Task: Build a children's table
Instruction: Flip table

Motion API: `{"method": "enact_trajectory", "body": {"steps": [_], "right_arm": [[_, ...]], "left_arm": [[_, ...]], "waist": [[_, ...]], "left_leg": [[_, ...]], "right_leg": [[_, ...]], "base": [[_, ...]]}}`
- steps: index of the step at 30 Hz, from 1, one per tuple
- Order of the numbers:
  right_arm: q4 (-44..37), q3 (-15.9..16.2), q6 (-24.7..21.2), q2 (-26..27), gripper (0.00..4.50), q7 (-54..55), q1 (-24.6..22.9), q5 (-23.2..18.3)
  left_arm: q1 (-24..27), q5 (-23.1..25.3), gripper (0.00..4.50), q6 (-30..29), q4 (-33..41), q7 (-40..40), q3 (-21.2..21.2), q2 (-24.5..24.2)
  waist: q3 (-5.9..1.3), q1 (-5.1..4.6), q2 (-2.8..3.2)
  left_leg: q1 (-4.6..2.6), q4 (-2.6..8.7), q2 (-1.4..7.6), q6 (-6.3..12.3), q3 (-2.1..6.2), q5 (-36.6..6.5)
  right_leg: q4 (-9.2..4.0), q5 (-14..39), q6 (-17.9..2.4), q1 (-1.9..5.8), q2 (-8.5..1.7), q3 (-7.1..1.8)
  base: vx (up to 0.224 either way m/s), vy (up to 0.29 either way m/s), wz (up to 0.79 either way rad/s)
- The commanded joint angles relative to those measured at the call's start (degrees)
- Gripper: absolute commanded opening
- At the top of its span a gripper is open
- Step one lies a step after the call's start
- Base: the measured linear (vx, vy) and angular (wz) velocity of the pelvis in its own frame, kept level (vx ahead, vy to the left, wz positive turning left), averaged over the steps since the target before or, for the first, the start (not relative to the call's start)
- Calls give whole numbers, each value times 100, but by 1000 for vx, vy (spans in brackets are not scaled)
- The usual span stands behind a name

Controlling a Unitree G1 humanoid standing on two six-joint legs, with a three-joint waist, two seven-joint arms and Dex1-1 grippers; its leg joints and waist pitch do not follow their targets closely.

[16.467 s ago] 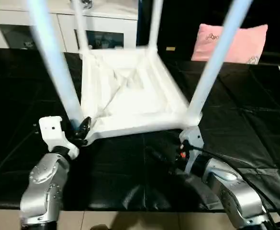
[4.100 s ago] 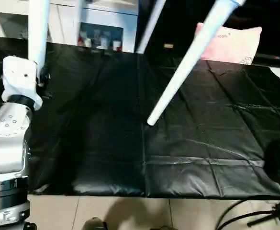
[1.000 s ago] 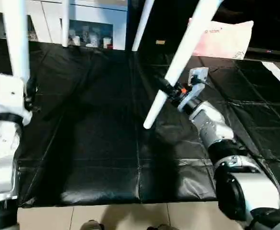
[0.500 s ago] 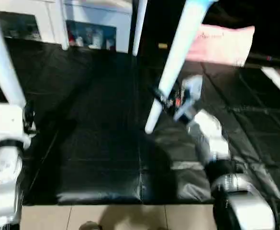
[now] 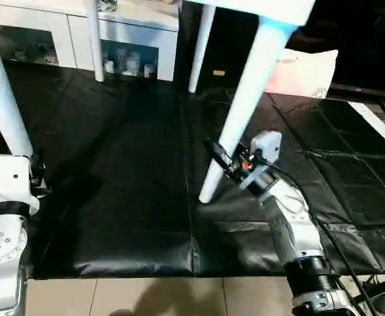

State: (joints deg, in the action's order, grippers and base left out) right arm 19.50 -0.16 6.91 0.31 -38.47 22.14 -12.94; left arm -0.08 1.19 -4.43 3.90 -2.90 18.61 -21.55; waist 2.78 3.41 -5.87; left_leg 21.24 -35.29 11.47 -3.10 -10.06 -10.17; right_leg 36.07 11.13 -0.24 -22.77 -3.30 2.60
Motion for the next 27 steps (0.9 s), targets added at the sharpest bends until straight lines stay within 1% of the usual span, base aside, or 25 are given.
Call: {"method": "enact_trajectory", "body": {"steps": [1,2,3,4,5,6,7,8,9,10,11,12,13,14,15,16,17,18,19,20,22,24,25,26,27], "right_arm": [[-175,428,-126,-96,211,-62,143,385],[-134,418,-210,-114,225,-68,163,338],[-133,419,-213,-118,228,-65,163,340],[-126,430,-230,-163,235,-32,155,366],[-141,440,-218,-186,247,-22,131,383],[-193,423,-316,-176,267,-82,88,270],[-229,408,-397,-163,273,-132,60,177],[-308,417,-386,-176,273,-119,-1,187],[-418,419,-391,-186,280,-114,-89,168],[-500,432,-384,-198,303,-92,-155,170],[-631,408,-390,-199,312,-25,-256,150],[-631,408,-390,-199,317,-25,-256,150],[-631,408,-390,-199,317,-25,-256,150],[-712,397,-403,-200,325,26,-320,130],[-848,372,-408,-222,336,105,-429,119],[-1053,346,-446,-267,347,148,-584,80],[-1206,341,-485,-297,362,152,-696,52],[-1360,344,-523,-328,368,132,-816,21],[-1503,354,-553,-356,375,114,-935,0],[-1619,360,-579,-374,386,114,-1042,-12],[-1819,354,-660,-408,406,178,-1233,-18],[-1888,353,-687,-432,420,206,-1301,-16],[-1978,335,-716,-456,430,272,-1376,-7],[-1978,335,-716,-456,430,272,-1376,-7],[-2059,329,-753,-474,447,317,-1437,-5]], "left_arm": [[214,223,150,-243,-15,-334,-464,-37],[259,151,185,-262,46,-355,-443,-2],[264,147,206,-264,53,-353,-440,1],[344,58,220,-300,167,-325,-383,67],[395,-11,220,-322,239,-305,-341,113],[455,-71,233,-333,305,-290,-299,156],[493,-109,246,-337,344,-283,-274,183],[559,-212,246,-328,408,-289,-224,239],[645,-314,257,-303,499,-286,-168,306],[707,-389,263,-287,562,-283,-132,347],[812,-521,268,-245,667,-322,-106,413],[812,-521,278,-245,667,-322,-106,413],[812,-521,278,-245,667,-322,-106,413],[884,-607,291,-222,735,-349,-96,445],[1019,-675,300,-157,858,-422,-118,477],[1178,-705,304,-60,1015,-482,-146,515],[1273,-710,312,2,1111,-514,-154,540],[1332,-760,324,51,1189,-559,-178,574],[1387,-782,335,101,1264,-592,-209,608],[1432,-847,341,150,1335,-641,-242,653],[1530,-915,347,187,1477,-701,-324,706],[1567,-952,368,192,1527,-722,-362,730],[1609,-956,378,193,1577,-742,-439,759],[1609,-956,378,193,1577,-742,-439,759],[1638,-973,390,202,1608,-773,-494,786]], "waist": [[-246,-17,233],[-238,-24,211],[-237,-15,221],[-236,-12,201],[-231,-20,202],[-230,-24,204],[-243,-24,196],[-240,-15,212],[-243,-1,219],[-238,9,217],[-242,17,216],[-241,28,218],[-243,17,208],[-259,22,212],[-270,36,222],[-268,57,239],[-265,46,239],[-268,75,262],[-271,92,261],[-266,104,275],[-241,128,284],[-227,128,267],[-213,127,291],[-214,123,282],[-205,117,272]], "left_leg": [[-178,585,187,-468,178,-3031],[-163,587,182,-457,179,-3043],[-171,585,184,-468,177,-3080],[-174,580,182,-465,177,-3091],[-161,585,185,-462,181,-3085],[-157,583,180,-459,182,-3108],[-156,575,181,-438,177,-3046],[-152,580,182,-429,179,-3019],[-167,578,188,-422,167,-2989],[-158,586,195,-418,164,-2972],[-152,587,195,-415,163,-2950],[-150,596,200,-413,160,-2935],[-135,600,198,-406,163,-2922],[-138,596,193,-387,159,-2842],[-106,607,203,-375,159,-2655],[-96,606,213,-346,146,-2488],[-90,609,213,-335,138,-2447],[-102,610,216,-322,129,-2381],[-106,613,215,-324,121,-2381],[-109,620,212,-329,121,-2395],[-117,634,218,-355,127,-2553],[-118,639,209,-366,132,-2666],[-127,639,204,-388,137,-2747],[-129,637,207,-399,139,-2782],[-133,634,199,-409,142,-2843]], "right_leg": [[-584,2460,-510,-18,-384,-238],[-584,2470,-511,-9,-381,-232],[-590,2524,-514,-12,-385,-231],[-597,2574,-503,-12,-386,-230],[-594,2592,-496,-8,-394,-235],[-601,2665,-467,-15,-394,-234],[-599,2602,-462,-4,-397,-246],[-597,2570,-468,-5,-397,-249],[-598,2475,-486,-22,-385,-253],[-596,2388,-499,-13,-383,-255],[-592,2350,-503,-5,-383,-255],[-586,2268,-519,-4,-379,-258],[-580,2238,-522,10,-373,-253],[-568,2155,-526,20,-373,-252],[-549,1936,-551,58,-383,-259],[-538,1695,-578,64,-377,-271],[-535,1612,-584,72,-361,-270],[-525,1470,-603,78,-356,-272],[-526,1441,-599,88,-353,-268],[-531,1453,-592,92,-351,-269],[-560,1655,-534,84,-360,-274],[-588,1898,-469,79,-358,-271],[-605,2085,-428,62,-360,-273],[-617,2154,-402,62,-360,-272],[-634,2314,-356,50,-362,-269]], "base": [[0,0,0],[0,0,0],[0,0,0],[0,0,0],[0,0,0],[0,0,0],[0,0,0],[0,0,0],[0,0,0],[0,0,0],[0,0,0],[0,0,0],[0,0,0],[0,0,0],[0,0,0],[0,0,0],[0,0,0],[0,0,0],[0,0,0],[0,0,0],[0,0,0],[0,0,0],[0,0,0],[0,0,0],[0,0,0]]}}
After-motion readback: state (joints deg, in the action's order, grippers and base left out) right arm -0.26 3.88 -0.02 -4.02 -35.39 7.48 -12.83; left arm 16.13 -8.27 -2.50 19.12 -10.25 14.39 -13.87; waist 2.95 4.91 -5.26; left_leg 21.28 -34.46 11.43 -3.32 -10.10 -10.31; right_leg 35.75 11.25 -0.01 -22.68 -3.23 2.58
